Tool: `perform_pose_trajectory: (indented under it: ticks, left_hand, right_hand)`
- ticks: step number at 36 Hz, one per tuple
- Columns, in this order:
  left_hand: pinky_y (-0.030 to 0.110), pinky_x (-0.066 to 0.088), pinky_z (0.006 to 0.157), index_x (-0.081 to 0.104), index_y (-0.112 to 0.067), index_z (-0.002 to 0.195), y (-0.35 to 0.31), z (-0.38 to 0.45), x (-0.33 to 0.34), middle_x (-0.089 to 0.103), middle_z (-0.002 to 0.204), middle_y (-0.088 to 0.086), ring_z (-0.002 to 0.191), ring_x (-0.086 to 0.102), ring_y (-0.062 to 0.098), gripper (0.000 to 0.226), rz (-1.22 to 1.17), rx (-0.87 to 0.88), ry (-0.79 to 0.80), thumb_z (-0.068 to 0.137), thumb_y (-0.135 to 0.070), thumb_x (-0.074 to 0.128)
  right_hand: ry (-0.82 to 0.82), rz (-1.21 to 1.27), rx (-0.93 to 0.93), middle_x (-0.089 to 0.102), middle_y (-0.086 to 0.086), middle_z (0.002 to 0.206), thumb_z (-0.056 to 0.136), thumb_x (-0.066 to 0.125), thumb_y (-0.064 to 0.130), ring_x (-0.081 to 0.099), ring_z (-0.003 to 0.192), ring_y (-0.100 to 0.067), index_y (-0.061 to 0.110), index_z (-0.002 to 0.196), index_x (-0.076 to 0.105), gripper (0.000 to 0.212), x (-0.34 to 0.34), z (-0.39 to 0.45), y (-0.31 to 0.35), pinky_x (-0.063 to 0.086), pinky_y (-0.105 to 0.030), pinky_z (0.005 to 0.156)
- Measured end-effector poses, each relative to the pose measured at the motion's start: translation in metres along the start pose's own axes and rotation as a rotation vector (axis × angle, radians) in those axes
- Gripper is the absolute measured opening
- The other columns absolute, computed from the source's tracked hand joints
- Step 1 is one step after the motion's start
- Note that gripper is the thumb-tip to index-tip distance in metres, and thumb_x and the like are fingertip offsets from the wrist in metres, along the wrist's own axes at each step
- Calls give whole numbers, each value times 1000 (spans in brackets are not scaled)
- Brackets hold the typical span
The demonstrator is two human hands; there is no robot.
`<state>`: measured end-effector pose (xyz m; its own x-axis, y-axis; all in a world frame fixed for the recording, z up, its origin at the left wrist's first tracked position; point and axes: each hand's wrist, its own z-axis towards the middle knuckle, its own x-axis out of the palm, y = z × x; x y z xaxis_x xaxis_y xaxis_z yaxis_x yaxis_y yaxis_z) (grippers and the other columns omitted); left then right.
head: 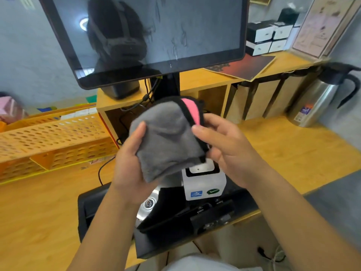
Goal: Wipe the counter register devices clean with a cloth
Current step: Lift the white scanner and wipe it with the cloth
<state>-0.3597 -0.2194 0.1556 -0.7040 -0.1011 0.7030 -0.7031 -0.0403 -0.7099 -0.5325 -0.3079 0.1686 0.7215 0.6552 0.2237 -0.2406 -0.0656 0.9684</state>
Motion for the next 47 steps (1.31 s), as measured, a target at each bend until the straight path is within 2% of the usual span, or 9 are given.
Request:
perform_pose_trajectory:
  ticks: [4,7,11,14,19,24,30,41,47]
  left_hand:
    - [53,54,103,67,-14,134,-7,-2,-16,69,136,12,126,65,32,48,28,193,-178,105,-41,41]
    - [38,61,89,76,-16,122,-2,-4,-23,73,128,8,119,70,25,44,48,253,-277,105,-40,44]
    - [34,55,95,80,-17,116,20,-3,-26,75,125,8,120,70,22,45,138,173,-356,103,-45,47]
    - [41,49,109,82,-12,109,35,4,-17,73,124,17,120,70,24,54,225,-28,-396,98,-55,52]
    - [27,59,68,69,-22,101,51,11,-10,80,80,-10,73,77,5,39,354,-101,-497,83,-57,64]
    - [41,49,107,71,-5,115,47,8,-8,78,110,17,113,73,26,61,323,-260,-436,99,-60,50]
    - [35,57,89,72,-17,121,45,9,-5,78,117,11,109,75,22,65,373,-234,-367,80,-65,56]
    - [51,48,111,66,-27,130,33,22,17,76,121,8,117,71,26,69,446,-133,-289,74,-66,58]
    - [34,62,80,80,-48,97,38,22,24,80,108,0,100,77,20,37,507,-186,-171,87,-71,53]
  right_hand:
    - [-171,-237,-19,69,1,125,85,79,35,65,120,-17,24,132,62,52,-40,-10,-14,56,-36,102]
    - [-24,-561,117,36,35,152,72,87,48,36,138,13,54,151,31,98,-69,-20,-23,40,-17,108]
    - [224,-630,233,8,67,134,58,99,47,16,123,40,71,147,-2,136,-81,-28,-42,29,6,92]
    - [302,-572,223,20,58,142,62,99,29,27,133,28,70,147,-7,142,-77,-27,-55,38,1,92]
    - [300,-590,181,14,45,154,63,98,26,28,142,14,71,146,-8,142,-75,-23,-66,42,-7,101]
    - [291,-543,113,24,46,149,66,96,22,33,141,10,70,148,-6,138,-81,-19,-71,46,-12,101]
    - [255,-409,18,39,28,151,65,94,16,47,138,-6,62,152,12,129,-72,-16,-59,54,-37,103]
    - [169,157,-57,52,-4,150,70,71,11,57,131,-39,51,153,28,102,-60,-28,-40,60,-42,87]
    - [151,30,-102,53,1,147,70,81,11,57,131,-33,52,151,29,105,-53,-29,-42,59,-40,89]
